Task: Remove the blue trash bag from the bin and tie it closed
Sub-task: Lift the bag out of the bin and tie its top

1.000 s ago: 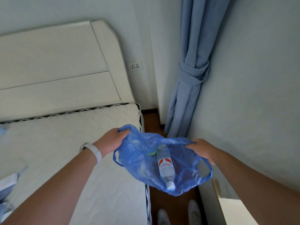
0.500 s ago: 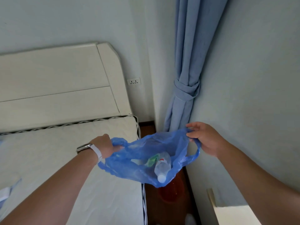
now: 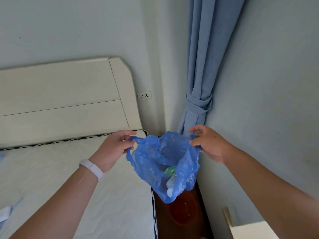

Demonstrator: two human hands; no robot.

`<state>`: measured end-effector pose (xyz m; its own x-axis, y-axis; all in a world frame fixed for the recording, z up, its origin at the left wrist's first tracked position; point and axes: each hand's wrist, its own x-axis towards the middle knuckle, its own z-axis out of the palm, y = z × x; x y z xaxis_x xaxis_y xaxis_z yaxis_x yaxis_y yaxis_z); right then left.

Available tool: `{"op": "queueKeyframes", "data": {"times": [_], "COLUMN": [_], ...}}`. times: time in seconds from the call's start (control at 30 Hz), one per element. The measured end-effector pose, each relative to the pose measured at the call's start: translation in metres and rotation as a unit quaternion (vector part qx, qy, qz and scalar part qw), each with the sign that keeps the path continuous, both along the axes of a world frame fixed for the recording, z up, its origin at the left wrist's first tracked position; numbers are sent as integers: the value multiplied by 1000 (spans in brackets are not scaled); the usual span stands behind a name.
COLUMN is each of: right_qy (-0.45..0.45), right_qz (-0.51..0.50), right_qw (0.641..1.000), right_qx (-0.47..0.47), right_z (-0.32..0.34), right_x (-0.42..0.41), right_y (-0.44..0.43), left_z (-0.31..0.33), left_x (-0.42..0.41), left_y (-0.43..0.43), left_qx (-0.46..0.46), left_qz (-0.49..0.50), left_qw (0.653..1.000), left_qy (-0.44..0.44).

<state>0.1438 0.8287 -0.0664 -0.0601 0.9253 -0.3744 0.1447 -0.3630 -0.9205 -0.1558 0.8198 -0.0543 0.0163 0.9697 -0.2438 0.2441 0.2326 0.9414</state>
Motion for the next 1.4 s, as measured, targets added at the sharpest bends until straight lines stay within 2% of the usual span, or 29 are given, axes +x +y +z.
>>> {"op": "queueKeyframes", "data": {"times": [0.07, 0.1, 0.17, 0.27, 0.33, 0.4, 0.47, 0.5, 0.63, 0.73, 0.83, 1.13, 1.23, 1.4], "right_qy": [32, -11, -201, -433, -529, -562, -551, -523, -295, -112, -76, -92, -68, -36], "right_qz": [-3, 2, 32, 94, 131, 137, 114, 90, -3, -41, -10, 42, 34, 13], "right_qw": [999, 1000, 974, 882, 822, 799, 811, 833, 949, 989, 991, 979, 978, 977], "right_qx": [2, 25, 98, 159, 166, 162, 162, 158, 115, 82, 105, 177, 192, 209], "right_z": [4, 4, 3, 1, 1, 0, -2, -2, 3, 15, 26, 52, 58, 65], "right_x": [-1, -1, -1, 0, 0, 3, 7, 9, 3, -7, -14, -38, -45, -52], "right_y": [-3, -3, -5, -7, -8, -9, -9, -10, -9, -10, -14, -24, -22, -18], "left_z": [-2, -5, -11, -17, -18, -16, -13, -12, -3, 3, 9, 19, 23, 29], "left_x": [-2, -4, -10, -20, -24, -26, -25, -24, -12, -2, 5, 36, 48, 68], "left_y": [-2, -2, -1, 1, 0, -2, -3, -4, -9, -11, -14, -18, -19, -22], "left_qx": [55, 84, 141, 159, 131, 105, 91, 92, 93, 80, 81, 196, 156, 140], "left_qz": [13, 14, 10, -5, 5, 42, 74, 82, 94, 90, 29, -67, -92, -98], "left_qw": [996, 987, 952, 901, 902, 925, 946, 952, 974, 992, 996, 977, 983, 982], "left_qy": [73, 134, 271, 404, 412, 362, 302, 281, 186, 42, -32, 51, -18, -81]}}
